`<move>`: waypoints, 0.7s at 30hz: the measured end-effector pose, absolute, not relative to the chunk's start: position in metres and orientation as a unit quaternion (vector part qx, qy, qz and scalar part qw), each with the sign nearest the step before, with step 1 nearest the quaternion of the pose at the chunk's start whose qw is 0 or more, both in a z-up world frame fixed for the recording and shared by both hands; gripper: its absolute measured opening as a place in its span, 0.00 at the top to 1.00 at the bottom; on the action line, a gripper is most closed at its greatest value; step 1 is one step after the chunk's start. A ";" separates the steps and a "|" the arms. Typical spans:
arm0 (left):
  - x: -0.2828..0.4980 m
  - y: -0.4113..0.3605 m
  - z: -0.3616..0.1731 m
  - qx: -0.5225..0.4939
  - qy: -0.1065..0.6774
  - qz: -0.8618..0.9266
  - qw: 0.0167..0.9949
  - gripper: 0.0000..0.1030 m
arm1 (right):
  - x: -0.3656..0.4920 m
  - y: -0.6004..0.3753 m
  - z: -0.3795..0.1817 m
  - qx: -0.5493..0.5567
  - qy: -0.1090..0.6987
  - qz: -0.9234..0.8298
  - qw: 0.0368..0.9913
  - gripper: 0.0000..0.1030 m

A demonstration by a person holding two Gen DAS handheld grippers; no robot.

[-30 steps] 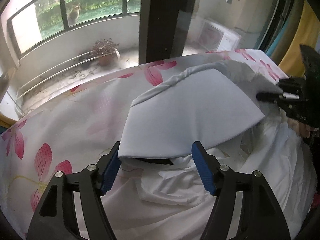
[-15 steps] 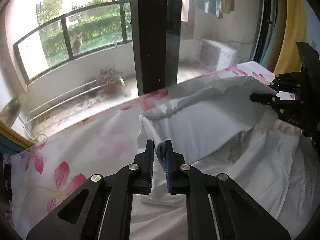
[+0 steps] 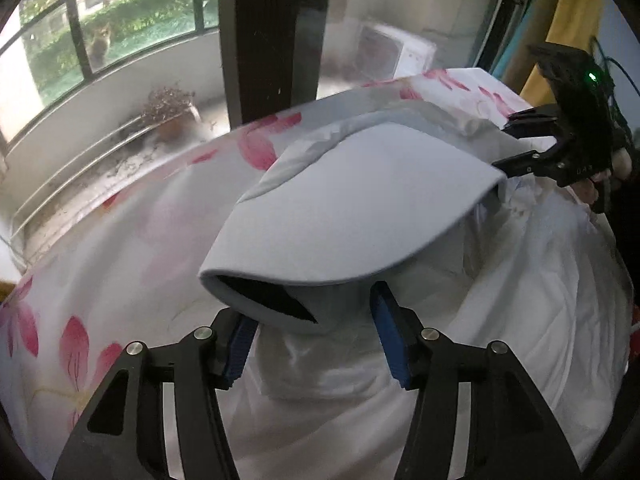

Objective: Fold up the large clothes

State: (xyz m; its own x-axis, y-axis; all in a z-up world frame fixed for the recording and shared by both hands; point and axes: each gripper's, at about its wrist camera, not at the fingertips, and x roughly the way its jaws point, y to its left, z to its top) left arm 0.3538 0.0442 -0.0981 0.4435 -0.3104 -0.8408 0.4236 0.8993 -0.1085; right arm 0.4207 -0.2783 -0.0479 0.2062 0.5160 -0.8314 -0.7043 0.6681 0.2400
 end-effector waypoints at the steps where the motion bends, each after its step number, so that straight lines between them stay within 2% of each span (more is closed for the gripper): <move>1: 0.356 0.044 -0.098 0.055 0.481 -0.218 0.848 0.43 | 0.424 -0.278 -0.050 -0.086 0.493 0.406 0.765 0.51; 3: 0.360 0.048 -0.096 0.037 0.482 -0.226 0.845 0.43 | 0.427 -0.273 -0.051 -0.081 0.489 0.421 0.760 0.51; 4: 0.360 0.050 -0.094 0.027 0.481 -0.234 0.845 0.43 | 0.426 -0.270 -0.052 -0.083 0.486 0.425 0.759 0.55; 6: 0.354 0.058 -0.088 0.014 0.475 -0.249 0.844 0.43 | 0.425 -0.264 -0.053 -0.087 0.484 0.433 0.755 0.78; 9: 0.342 0.073 -0.074 0.000 0.464 -0.260 0.847 0.43 | 0.419 -0.259 -0.051 -0.108 0.463 0.429 0.768 0.87; 11: 0.337 0.078 -0.065 -0.004 0.453 -0.262 0.852 0.42 | 0.412 -0.259 -0.045 -0.151 0.432 0.406 0.791 0.89; 14: 0.336 0.087 -0.049 -0.015 0.431 -0.266 0.862 0.42 | 0.385 -0.247 -0.031 -0.265 0.345 0.364 0.824 0.89; 16: 0.340 0.087 -0.044 -0.028 0.421 -0.272 0.865 0.36 | 0.367 -0.238 -0.025 -0.313 0.299 0.355 0.829 0.89; 21: 0.371 0.077 -0.068 -0.026 0.441 -0.272 0.855 0.33 | 0.343 -0.229 -0.021 -0.364 0.234 0.338 0.836 0.89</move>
State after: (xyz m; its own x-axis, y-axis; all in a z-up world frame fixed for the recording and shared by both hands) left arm 0.3707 0.0769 -0.0679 0.4632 -0.4873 -0.7403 0.4422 0.8510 -0.2834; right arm 0.3433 -0.2292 -0.0207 0.6618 0.3941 -0.6377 -0.7353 0.5071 -0.4497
